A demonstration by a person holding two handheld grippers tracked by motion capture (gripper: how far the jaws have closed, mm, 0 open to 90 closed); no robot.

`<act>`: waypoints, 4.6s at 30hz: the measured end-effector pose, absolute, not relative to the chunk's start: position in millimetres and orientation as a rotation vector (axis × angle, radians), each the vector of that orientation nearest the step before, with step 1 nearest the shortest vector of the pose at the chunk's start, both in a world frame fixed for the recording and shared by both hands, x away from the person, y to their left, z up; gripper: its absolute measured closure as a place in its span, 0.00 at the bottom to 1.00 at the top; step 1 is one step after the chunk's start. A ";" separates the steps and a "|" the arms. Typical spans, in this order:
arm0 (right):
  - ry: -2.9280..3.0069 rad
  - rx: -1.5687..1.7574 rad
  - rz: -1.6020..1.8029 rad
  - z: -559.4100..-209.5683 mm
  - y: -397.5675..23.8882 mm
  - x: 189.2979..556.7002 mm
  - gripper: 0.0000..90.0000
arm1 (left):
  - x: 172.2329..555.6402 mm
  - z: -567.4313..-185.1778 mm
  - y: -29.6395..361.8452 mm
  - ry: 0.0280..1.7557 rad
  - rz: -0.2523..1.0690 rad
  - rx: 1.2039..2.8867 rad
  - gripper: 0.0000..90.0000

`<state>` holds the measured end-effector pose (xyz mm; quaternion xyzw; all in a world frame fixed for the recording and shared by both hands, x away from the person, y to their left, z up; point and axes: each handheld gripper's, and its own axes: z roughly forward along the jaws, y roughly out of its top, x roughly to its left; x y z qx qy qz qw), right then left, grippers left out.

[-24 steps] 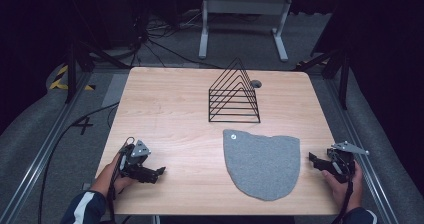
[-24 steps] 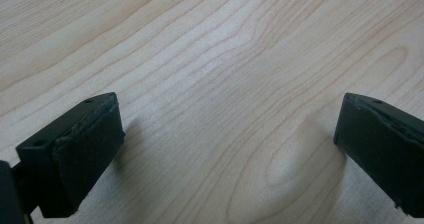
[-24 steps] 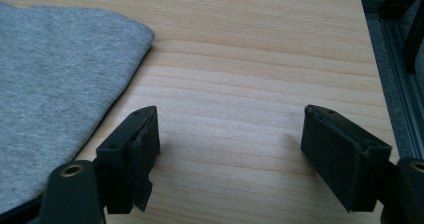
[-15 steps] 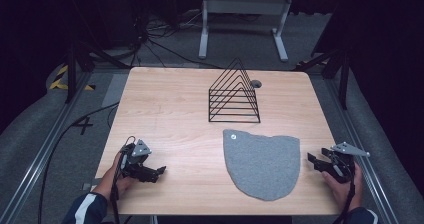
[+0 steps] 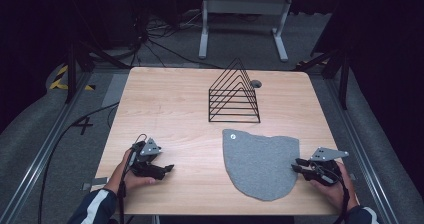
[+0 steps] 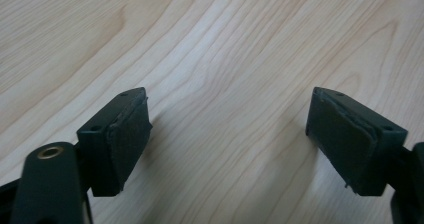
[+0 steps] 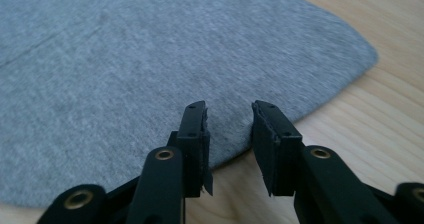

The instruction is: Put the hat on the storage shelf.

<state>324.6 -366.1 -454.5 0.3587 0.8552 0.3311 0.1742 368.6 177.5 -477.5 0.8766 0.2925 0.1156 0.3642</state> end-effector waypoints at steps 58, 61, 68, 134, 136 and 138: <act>2.773 0.557 0.851 -447.6 -241.8 299.6 1.00 | 372.3 -469.9 102.0 0.519 0.223 2.314 0.52; 2.792 0.545 0.876 -448.2 -238.5 297.3 1.00 | 381.8 -471.1 101.4 0.531 0.234 2.295 0.52; 2.830 0.524 0.944 -450.7 -222.8 290.5 1.00 | 407.2 -470.5 94.4 0.580 0.263 2.279 0.52; 2.736 0.679 0.908 -444.7 -226.4 311.1 0.87 | 390.0 -461.3 84.1 0.606 0.184 2.321 0.41; 2.689 0.711 0.948 -439.0 -230.3 317.1 0.81 | 394.3 -460.0 88.8 0.630 0.200 2.293 0.39; 2.629 0.738 0.998 -430.0 -235.9 328.7 0.77 | 399.5 -460.4 93.9 0.670 0.219 2.290 0.37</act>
